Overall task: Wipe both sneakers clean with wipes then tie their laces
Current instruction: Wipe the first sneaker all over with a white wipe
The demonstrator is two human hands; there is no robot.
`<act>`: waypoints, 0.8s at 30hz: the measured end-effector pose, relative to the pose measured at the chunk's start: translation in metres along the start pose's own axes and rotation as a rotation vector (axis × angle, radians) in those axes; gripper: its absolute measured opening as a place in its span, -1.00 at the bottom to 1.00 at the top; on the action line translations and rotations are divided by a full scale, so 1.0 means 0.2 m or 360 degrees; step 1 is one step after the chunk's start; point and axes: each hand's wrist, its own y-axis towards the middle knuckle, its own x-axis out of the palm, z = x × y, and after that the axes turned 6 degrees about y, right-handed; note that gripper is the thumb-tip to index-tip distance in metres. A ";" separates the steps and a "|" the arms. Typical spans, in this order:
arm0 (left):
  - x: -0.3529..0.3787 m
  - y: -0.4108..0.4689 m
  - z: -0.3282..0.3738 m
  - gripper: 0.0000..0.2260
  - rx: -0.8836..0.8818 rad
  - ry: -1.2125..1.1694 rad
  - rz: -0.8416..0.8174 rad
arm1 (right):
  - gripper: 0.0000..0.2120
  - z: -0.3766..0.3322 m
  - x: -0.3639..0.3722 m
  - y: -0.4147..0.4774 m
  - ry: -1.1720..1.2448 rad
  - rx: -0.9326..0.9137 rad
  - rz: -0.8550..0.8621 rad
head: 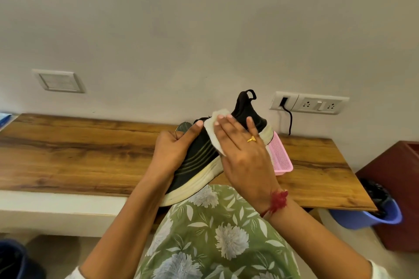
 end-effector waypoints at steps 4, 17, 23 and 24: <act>-0.02 0.01 -0.01 -0.45 -0.0041 -0.0025 -0.0029 | -0.58 -0.10 -0.04 -0.05 0.0624 -0.0038 -0.0180; -0.05 0.00 -0.02 -0.47 -0.0082 -0.0035 -0.0029 | -0.56 0.08 -0.11 -0.04 0.0418 0.0188 0.0103; -0.06 0.01 -0.07 -0.54 0.0071 -0.0027 -0.0029 | -0.63 0.01 -0.16 -0.03 0.1095 0.0234 0.0016; -0.06 0.01 -0.07 -0.54 0.0080 -0.0029 -0.0020 | -0.65 0.03 -0.19 -0.01 0.1324 0.0419 0.0126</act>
